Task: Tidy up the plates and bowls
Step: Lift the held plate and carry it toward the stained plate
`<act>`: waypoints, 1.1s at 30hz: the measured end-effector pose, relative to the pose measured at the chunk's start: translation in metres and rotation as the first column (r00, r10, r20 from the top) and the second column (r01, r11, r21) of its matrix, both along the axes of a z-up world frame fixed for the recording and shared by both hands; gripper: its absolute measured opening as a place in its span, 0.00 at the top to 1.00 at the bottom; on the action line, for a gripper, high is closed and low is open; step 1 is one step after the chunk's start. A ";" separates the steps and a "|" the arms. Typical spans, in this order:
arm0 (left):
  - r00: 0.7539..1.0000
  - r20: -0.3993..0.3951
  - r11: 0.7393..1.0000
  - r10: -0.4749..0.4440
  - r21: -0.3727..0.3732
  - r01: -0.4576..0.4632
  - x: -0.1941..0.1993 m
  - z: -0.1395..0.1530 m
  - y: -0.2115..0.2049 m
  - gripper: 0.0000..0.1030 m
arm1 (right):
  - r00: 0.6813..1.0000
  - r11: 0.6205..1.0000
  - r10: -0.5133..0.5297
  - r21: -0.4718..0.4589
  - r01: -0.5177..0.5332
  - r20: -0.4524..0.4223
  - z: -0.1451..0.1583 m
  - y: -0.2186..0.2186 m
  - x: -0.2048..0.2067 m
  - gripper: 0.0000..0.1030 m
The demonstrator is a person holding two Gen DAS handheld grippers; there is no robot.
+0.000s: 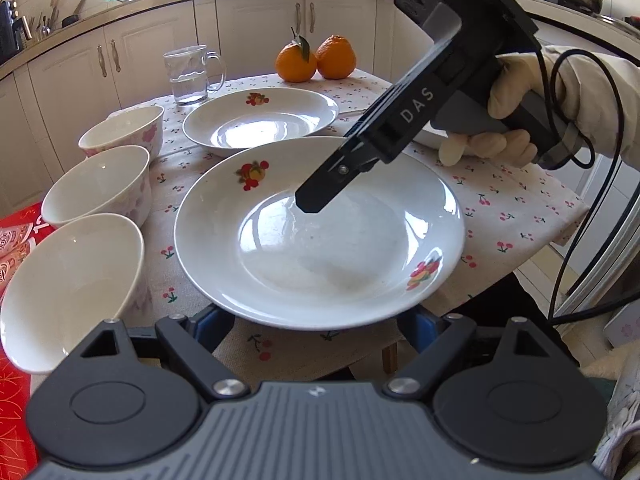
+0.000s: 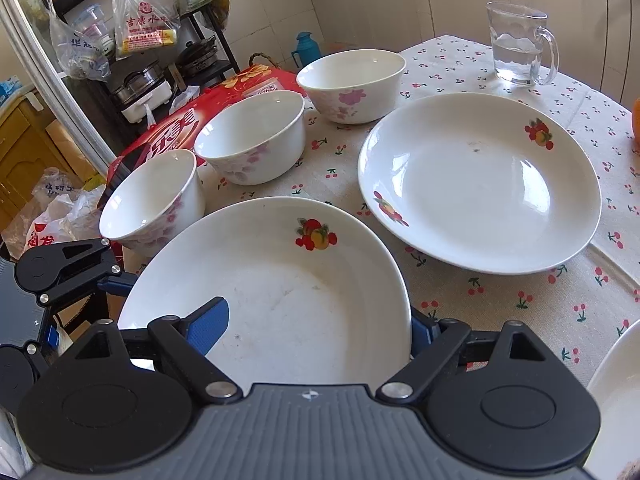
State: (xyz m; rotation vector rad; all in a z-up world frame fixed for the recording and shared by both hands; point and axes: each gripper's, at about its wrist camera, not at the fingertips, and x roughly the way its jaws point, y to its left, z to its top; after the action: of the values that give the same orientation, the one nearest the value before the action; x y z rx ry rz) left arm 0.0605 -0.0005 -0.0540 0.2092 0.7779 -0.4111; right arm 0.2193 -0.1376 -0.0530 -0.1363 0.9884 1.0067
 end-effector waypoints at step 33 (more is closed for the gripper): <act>0.968 -0.003 0.968 -0.249 0.014 0.249 0.061 0.026 -0.103 0.15 | 0.966 0.970 -0.242 0.033 0.240 0.093 0.036 -0.130 0.004 0.10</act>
State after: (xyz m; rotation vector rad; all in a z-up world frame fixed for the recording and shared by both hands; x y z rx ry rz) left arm 0.1215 -0.1032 -0.0284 0.3215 0.7581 -0.6439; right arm 0.2230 -0.2674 -0.0169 -0.0445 0.8818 0.7801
